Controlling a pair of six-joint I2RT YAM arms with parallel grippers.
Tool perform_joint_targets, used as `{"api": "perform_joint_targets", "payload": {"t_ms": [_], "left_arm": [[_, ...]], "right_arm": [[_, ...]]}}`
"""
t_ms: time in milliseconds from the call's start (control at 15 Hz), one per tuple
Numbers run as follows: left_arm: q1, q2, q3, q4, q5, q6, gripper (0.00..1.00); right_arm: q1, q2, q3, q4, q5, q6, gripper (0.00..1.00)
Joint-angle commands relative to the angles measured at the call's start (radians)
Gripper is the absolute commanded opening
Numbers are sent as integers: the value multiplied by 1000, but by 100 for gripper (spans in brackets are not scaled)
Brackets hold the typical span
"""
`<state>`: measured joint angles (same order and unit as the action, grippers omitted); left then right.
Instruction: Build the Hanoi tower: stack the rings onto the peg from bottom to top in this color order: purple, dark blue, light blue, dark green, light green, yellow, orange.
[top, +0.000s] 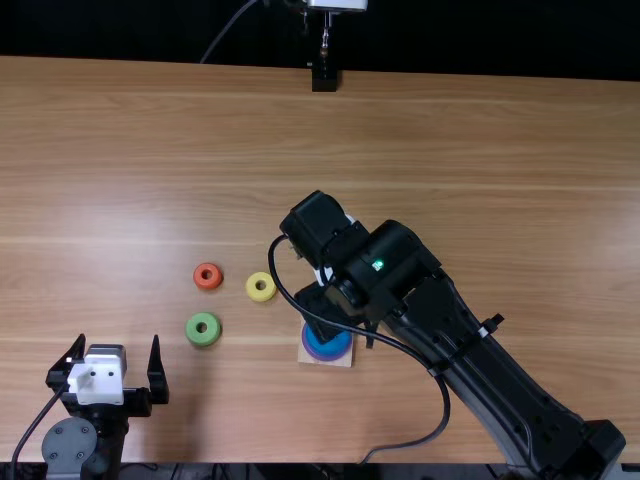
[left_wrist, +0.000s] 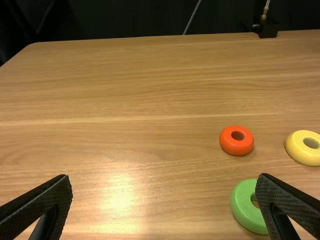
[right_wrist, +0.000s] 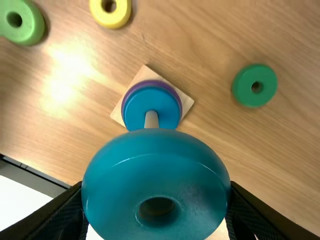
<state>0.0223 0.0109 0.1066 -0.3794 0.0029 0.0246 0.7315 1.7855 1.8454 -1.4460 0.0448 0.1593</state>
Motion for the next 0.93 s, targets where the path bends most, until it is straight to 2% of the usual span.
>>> {"api": "perform_joint_targets", "payload": {"t_ms": [0,467,867], "left_arm": [[8,-11,-107,-66,-3,3,100],[8,-11,-107,-66,-3,3,100],[8,-11,-107,-66,-3,3,100]], "right_arm": [[13,-26,-2,2,5,6,0],[46,-12,-54,0,7,8,0],[43,-14,-63,2,10,5,0]]}}
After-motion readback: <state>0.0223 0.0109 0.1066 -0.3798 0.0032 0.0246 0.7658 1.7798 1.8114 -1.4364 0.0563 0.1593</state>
